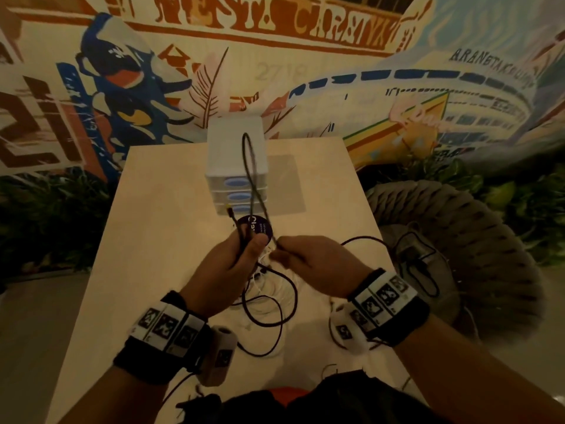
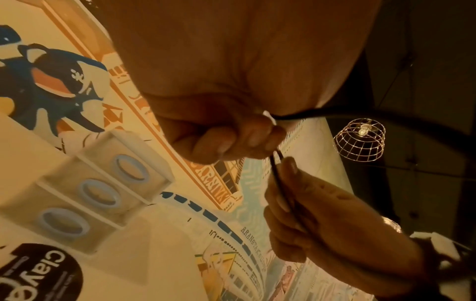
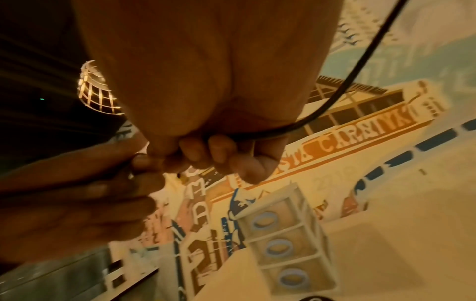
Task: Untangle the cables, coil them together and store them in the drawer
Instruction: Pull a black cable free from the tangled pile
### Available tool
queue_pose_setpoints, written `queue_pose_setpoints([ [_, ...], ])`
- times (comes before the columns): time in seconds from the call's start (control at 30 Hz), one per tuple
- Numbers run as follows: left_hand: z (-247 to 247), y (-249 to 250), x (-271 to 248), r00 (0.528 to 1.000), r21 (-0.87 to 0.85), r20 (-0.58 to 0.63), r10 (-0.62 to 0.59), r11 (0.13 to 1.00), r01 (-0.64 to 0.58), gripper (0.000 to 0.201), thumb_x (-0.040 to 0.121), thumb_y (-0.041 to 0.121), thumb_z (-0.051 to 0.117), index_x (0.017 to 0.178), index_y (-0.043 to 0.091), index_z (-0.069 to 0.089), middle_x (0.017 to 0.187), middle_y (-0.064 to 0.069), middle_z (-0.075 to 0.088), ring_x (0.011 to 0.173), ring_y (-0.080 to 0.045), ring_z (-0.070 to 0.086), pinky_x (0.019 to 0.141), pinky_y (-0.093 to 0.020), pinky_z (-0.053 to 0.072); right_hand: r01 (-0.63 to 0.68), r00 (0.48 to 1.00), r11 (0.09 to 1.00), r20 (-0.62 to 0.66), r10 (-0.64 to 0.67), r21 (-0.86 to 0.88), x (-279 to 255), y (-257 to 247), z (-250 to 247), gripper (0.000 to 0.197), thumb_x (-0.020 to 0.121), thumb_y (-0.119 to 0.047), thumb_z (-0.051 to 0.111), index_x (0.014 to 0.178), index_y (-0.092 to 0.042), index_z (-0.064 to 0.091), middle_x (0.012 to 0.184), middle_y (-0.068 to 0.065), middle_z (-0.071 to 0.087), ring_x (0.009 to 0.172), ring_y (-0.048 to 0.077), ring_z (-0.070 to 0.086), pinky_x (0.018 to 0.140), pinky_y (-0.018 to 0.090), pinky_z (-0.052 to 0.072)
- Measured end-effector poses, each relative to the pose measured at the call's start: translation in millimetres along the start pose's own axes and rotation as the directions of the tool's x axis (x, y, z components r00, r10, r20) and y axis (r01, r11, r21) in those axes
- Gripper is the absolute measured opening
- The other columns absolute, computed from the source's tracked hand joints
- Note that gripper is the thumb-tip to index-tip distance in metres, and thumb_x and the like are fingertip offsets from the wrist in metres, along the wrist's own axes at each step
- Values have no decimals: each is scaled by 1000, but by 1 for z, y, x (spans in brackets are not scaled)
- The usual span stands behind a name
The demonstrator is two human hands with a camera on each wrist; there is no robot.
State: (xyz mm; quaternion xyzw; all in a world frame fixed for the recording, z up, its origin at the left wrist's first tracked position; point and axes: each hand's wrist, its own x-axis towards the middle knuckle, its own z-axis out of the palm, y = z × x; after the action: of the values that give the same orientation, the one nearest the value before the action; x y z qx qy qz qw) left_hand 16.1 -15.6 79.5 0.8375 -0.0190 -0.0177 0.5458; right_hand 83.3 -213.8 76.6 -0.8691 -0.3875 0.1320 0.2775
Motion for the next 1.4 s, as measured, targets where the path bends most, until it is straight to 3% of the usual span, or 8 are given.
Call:
queue_pose_setpoints([
  [0.13, 1, 2, 8, 999, 126, -21, 33, 992, -30, 41, 94, 68, 47, 89, 28, 58, 77, 3, 66, 70, -14, 61, 65, -34, 50, 39, 993, 998, 110, -33, -55, 4, -12, 11, 56, 98, -61, 24, 119, -22, 59, 105, 2, 69, 90, 21, 63, 79, 40, 52],
  [0.37, -14, 1, 8, 975, 250, -220, 10, 967, 47, 35, 105, 39, 45, 73, 27, 47, 58, 5, 50, 53, -6, 48, 53, -36, 36, 64, 993, 987, 109, -48, -146, -3, 2, 1, 24, 106, -49, 37, 93, -33, 49, 82, -11, 55, 73, 11, 49, 67, 31, 40],
  [0.67, -90, -26, -19, 778, 108, -626, -52, 983, 152, 43, 107, 39, 43, 75, 12, 49, 64, -7, 52, 56, -18, 48, 60, -41, 40, -403, 915, 913, -50, 401, -59, -80, 88, -30, 28, 100, -47, 52, 78, -32, 61, 61, -8, 61, 55, 3, 58, 57, 25, 44],
  [0.8, -118, -36, -30, 690, 30, -719, -82, 988, 149, 42, 107, 38, 44, 80, 7, 55, 66, -10, 50, 54, -5, 50, 57, -27, 42, -573, 816, 819, -74, 574, 28, -123, 107, -34, 22, 95, -38, 64, 74, -33, 70, 70, -5, 70, 66, 4, 65, 77, 41, 56],
  [0.93, -123, -44, -41, 705, 93, -708, -46, 983, 157, 49, 108, 38, 42, 85, -3, 54, 70, -18, 54, 59, -15, 51, 58, -32, 38, -680, 719, 720, -67, 692, 136, -141, 95, -7, 38, 94, -48, 58, 72, -23, 75, 78, -10, 72, 85, 13, 67, 88, 39, 50],
  [1.03, -116, -44, -49, 753, 118, -657, -32, 982, 144, 43, 108, 37, 42, 83, 5, 54, 66, -8, 52, 56, 0, 52, 57, -26, 39, -707, 651, 630, -51, 758, 321, -150, 67, 13, 52, 94, -51, 52, 68, -11, 74, 75, -1, 73, 85, 19, 67, 92, 39, 47],
  [1.27, -86, -38, -67, 948, 271, -319, 12, 959, 79, 36, 104, 41, 44, 73, 23, 48, 58, 1, 52, 53, -9, 51, 55, -33, 38, -601, 774, 668, 110, 624, 439, -170, -6, 68, 76, 85, -77, 42, 59, -13, 72, 71, 6, 73, 72, 11, 69, 78, 26, 49],
  [1.4, -74, -36, -68, 990, 330, -125, 71, 943, -26, 34, 100, 52, 40, 75, 28, 46, 56, 5, 50, 56, -8, 53, 53, -28, 35, -674, 731, 700, 356, 583, 237, -170, -6, 116, 57, 85, -75, 41, 68, -34, 77, 83, -9, 76, 83, 3, 69, 89, 24, 50],
])
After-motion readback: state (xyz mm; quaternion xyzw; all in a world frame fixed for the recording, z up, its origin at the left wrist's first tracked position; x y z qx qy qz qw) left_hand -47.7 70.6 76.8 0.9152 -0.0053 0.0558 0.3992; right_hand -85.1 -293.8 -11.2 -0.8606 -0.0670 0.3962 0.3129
